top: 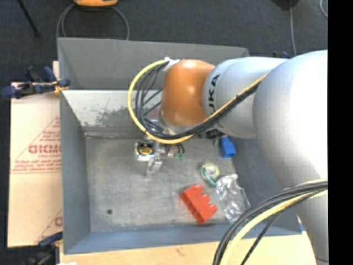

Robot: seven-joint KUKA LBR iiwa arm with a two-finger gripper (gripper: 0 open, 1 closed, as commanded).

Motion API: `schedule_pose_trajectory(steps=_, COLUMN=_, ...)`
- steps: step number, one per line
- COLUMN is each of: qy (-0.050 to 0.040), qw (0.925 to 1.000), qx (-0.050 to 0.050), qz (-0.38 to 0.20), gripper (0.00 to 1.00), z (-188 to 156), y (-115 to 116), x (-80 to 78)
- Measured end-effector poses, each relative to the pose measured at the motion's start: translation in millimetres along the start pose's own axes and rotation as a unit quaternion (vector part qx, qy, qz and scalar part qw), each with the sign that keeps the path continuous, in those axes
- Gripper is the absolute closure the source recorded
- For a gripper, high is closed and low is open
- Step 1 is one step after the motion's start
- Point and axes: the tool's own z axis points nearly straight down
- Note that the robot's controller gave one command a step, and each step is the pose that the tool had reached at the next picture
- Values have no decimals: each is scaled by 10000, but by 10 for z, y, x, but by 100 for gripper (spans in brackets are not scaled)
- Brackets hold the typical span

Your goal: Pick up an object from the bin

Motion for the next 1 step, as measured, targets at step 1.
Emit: schedule_pose_trajectory(steps=1, qy=40, qw=9955, qx=20, qz=950, gripper=0, z=-147, y=-103, x=-334)
